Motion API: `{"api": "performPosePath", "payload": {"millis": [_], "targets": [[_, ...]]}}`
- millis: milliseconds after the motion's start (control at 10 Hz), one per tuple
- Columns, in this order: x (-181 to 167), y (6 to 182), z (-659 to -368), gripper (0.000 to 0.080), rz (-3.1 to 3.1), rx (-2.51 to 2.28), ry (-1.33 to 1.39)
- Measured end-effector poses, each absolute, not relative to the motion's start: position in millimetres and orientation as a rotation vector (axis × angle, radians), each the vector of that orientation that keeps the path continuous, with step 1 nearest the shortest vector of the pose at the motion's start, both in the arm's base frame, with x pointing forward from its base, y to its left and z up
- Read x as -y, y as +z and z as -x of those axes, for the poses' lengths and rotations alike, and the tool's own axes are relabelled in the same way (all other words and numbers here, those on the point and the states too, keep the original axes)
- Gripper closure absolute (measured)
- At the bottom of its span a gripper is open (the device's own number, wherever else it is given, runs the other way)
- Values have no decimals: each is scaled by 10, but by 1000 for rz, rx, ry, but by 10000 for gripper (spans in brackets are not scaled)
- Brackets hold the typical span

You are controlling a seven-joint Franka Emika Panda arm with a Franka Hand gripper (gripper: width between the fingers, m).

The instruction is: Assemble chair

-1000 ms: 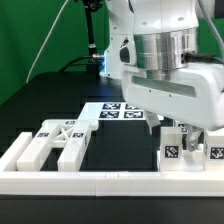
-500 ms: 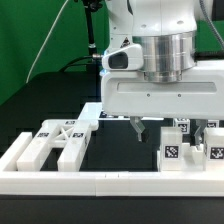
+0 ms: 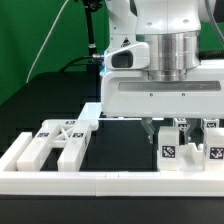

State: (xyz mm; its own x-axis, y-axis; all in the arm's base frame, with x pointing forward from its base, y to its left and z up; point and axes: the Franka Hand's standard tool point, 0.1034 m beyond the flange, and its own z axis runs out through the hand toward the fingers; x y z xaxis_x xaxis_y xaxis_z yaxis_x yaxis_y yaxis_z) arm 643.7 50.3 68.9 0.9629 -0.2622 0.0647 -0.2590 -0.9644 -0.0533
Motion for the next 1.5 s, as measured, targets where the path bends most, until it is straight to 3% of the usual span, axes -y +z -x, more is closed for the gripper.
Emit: {"api": "performPosePath", "payload": {"millis": [800, 1300, 1500], "targets": [[-547, 715, -6438, 515, 2267, -2057, -1], [-545, 695, -6437, 514, 2171, -2134, -13], [-533, 700, -6446, 201, 2471, -1778, -51]]}}
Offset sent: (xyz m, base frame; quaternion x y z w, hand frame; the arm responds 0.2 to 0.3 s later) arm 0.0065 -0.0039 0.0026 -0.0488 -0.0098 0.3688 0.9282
